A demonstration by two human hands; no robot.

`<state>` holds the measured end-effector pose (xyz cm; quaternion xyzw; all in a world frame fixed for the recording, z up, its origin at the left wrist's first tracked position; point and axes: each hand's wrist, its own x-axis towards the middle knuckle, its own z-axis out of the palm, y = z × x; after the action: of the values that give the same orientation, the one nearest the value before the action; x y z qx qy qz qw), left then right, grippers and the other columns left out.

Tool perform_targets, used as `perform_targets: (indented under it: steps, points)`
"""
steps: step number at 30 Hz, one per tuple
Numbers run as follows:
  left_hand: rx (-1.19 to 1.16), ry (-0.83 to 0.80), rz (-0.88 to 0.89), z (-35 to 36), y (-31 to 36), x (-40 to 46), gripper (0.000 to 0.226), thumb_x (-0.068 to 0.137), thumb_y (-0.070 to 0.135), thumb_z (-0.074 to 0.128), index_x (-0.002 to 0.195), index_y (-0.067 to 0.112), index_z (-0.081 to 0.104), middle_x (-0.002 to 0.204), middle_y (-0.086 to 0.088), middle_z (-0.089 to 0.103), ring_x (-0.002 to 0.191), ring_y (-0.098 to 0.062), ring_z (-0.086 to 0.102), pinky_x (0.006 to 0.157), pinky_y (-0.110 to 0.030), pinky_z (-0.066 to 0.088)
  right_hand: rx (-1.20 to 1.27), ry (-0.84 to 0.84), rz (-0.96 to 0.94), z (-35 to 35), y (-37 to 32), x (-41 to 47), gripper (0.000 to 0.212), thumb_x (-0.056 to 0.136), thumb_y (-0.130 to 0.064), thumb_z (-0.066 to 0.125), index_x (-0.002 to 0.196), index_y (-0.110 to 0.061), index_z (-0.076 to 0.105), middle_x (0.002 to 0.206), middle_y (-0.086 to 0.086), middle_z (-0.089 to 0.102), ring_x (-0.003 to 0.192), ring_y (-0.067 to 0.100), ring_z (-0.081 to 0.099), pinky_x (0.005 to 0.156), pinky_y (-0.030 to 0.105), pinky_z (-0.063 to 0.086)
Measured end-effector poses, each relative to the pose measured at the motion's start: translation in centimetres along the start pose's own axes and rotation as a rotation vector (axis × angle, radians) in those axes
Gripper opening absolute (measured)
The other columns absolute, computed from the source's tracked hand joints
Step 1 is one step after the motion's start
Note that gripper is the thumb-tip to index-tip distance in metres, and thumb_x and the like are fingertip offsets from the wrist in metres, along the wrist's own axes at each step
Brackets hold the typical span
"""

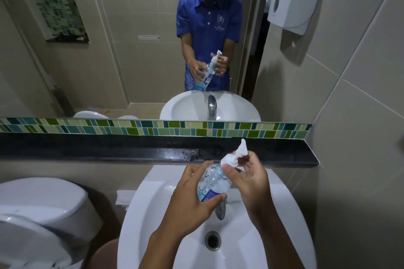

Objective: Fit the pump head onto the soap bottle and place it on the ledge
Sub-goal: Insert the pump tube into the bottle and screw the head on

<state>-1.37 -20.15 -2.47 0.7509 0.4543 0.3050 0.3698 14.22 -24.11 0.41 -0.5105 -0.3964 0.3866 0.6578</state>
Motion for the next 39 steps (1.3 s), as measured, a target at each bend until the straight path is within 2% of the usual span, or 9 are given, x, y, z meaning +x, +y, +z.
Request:
perform_targets:
  steps: [3,7,12,16,19,30,34,37,39]
  points:
    - [0.007,0.007,0.019,0.1,0.1,-0.1,0.074,0.076,0.052,0.080,0.132,0.059,0.033,0.119,0.029,0.043,0.107,0.009,0.051,0.076,0.002,0.044,0.059,-0.053,-0.022,-0.2,-0.1,-0.5,0.032,0.093,-0.018,0.058,0.125,-0.022,0.061,0.117,-0.017,0.075,0.111,0.009,0.070,0.075,0.021,0.060]
    - [0.025,-0.016,0.010,0.4,0.0,-0.6,0.081,0.075,0.054,0.080,0.143,0.049,0.038,0.125,0.022,0.046,0.115,-0.004,0.054,0.085,-0.012,0.054,0.008,0.011,-0.016,-0.9,0.2,-0.4,0.032,0.088,-0.001,0.070,0.104,-0.028,0.063,0.097,-0.007,0.076,0.091,0.007,0.075,0.063,0.021,0.060]
    - [0.021,-0.007,0.037,0.8,0.0,-0.9,0.074,0.074,0.057,0.080,0.134,0.058,0.037,0.120,0.040,0.047,0.110,0.017,0.051,0.081,-0.003,0.047,0.009,-0.119,0.027,-1.3,0.5,-0.7,0.032,0.093,-0.009,0.063,0.116,-0.031,0.059,0.110,-0.027,0.074,0.106,0.002,0.071,0.072,0.019,0.060]
    - [0.022,-0.033,0.013,0.9,0.1,-1.0,0.082,0.073,0.060,0.079,0.145,0.048,0.040,0.138,0.027,0.055,0.120,-0.003,0.058,0.092,-0.025,0.058,0.051,-0.065,0.007,-1.1,0.5,-0.7,0.031,0.087,-0.016,0.070,0.111,-0.032,0.059,0.100,-0.017,0.074,0.096,0.013,0.075,0.067,0.022,0.061]
    - [0.012,-0.034,0.024,0.7,0.4,-1.0,0.072,0.073,0.058,0.079,0.135,0.055,0.041,0.126,0.036,0.055,0.109,0.005,0.060,0.085,-0.013,0.055,0.091,-0.084,0.021,-1.0,0.7,-0.8,0.026,0.093,-0.015,0.062,0.115,-0.029,0.062,0.109,-0.013,0.077,0.106,0.017,0.073,0.072,0.023,0.061]
    - [0.041,-0.043,0.039,0.5,0.5,-0.8,0.084,0.072,0.062,0.077,0.146,0.046,0.040,0.137,0.025,0.057,0.117,-0.002,0.059,0.091,-0.028,0.058,0.332,-0.187,0.096,-1.2,0.9,-0.2,0.055,0.080,-0.035,0.075,0.129,-0.022,0.054,0.120,-0.010,0.075,0.113,0.017,0.070,0.078,0.027,0.061]
    - [0.045,-0.043,0.022,0.6,0.5,-0.8,0.088,0.072,0.064,0.076,0.148,0.044,0.038,0.141,0.022,0.056,0.122,-0.007,0.058,0.094,-0.031,0.058,0.161,-0.040,0.030,-1.0,0.8,-0.2,0.032,0.086,-0.009,0.074,0.112,-0.025,0.064,0.106,-0.009,0.078,0.105,0.023,0.072,0.070,0.023,0.061]
    - [0.056,-0.060,0.033,0.5,0.6,-0.8,0.082,0.072,0.063,0.077,0.144,0.050,0.039,0.135,0.030,0.056,0.121,-0.005,0.058,0.094,-0.029,0.058,0.233,-0.137,0.064,-0.8,1.0,-0.1,0.052,0.078,-0.029,0.078,0.125,-0.023,0.056,0.117,-0.007,0.075,0.111,0.023,0.071,0.075,0.026,0.061]
    - [0.050,-0.056,0.036,0.6,0.7,-0.7,0.076,0.072,0.062,0.077,0.137,0.059,0.037,0.125,0.037,0.055,0.116,-0.001,0.059,0.091,-0.023,0.057,0.222,-0.104,0.071,-0.6,1.0,-0.1,0.036,0.087,-0.022,0.068,0.122,-0.023,0.059,0.112,-0.011,0.077,0.110,0.026,0.071,0.074,0.026,0.061]
